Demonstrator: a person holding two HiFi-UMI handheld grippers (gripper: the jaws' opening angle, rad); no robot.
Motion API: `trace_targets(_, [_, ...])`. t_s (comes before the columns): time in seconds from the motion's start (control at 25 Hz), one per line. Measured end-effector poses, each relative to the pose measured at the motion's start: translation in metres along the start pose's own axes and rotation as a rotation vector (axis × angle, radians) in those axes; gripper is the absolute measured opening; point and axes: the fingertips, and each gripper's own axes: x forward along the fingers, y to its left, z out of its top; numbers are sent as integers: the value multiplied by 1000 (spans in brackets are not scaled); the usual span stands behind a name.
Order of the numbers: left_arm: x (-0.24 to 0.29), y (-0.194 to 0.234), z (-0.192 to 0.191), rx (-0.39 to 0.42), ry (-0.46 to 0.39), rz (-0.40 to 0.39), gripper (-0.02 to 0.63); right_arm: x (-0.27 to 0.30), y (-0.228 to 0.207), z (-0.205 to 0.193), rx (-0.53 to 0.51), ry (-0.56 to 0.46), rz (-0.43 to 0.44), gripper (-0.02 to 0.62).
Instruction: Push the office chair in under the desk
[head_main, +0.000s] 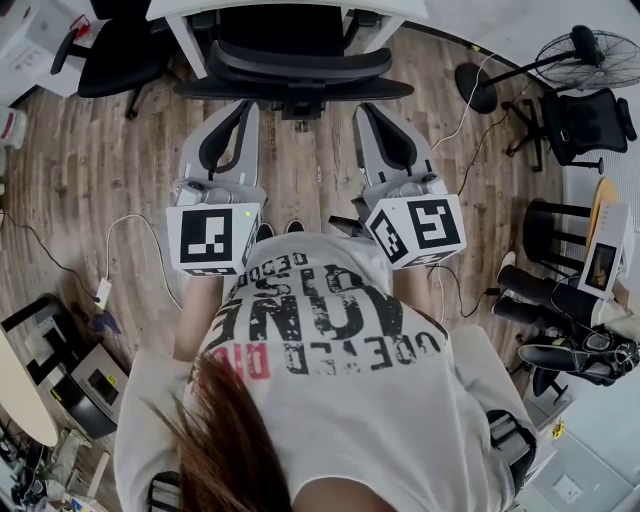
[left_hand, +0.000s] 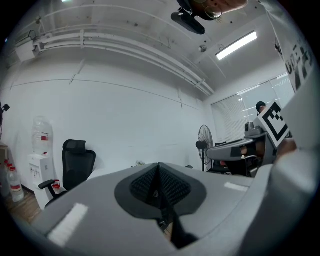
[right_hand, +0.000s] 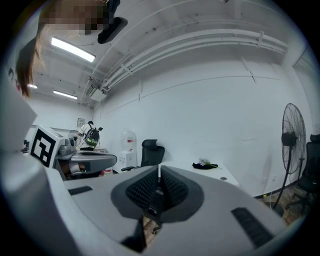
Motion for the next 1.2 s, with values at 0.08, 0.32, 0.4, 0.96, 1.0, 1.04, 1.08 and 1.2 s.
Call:
trace_targets(0.08, [0, 1, 1, 1, -3, 2, 12, 0, 0, 0, -1, -2, -1, 23])
trace_targets(0.32, [0, 1, 5, 2, -18, -2, 12, 0, 0, 2, -3, -6, -1, 23])
trace_targets(0.4, [1, 0, 4, 4, -19, -7, 12, 1, 0, 1, -8, -2, 5, 23])
trace_targets(0.96, [0, -4, 3, 11, -22, -17, 13, -1, 0, -2, -19, 2, 3, 23])
trace_targets(1.0, [0, -4, 3, 11, -22, -17, 12, -1, -1, -2, -19, 3, 2, 23])
trace_targets(1.04, [0, -4, 3, 11, -22, -18, 12, -2, -1, -2, -18, 4, 2, 23])
trace_targets(1.08, [0, -4, 4, 11, -23, -18, 12, -2, -1, -2, -18, 4, 2, 23])
trace_targets(1.2, [0, -3, 4, 12, -25, -16, 12, -2, -1, -2, -20, 5, 2, 23])
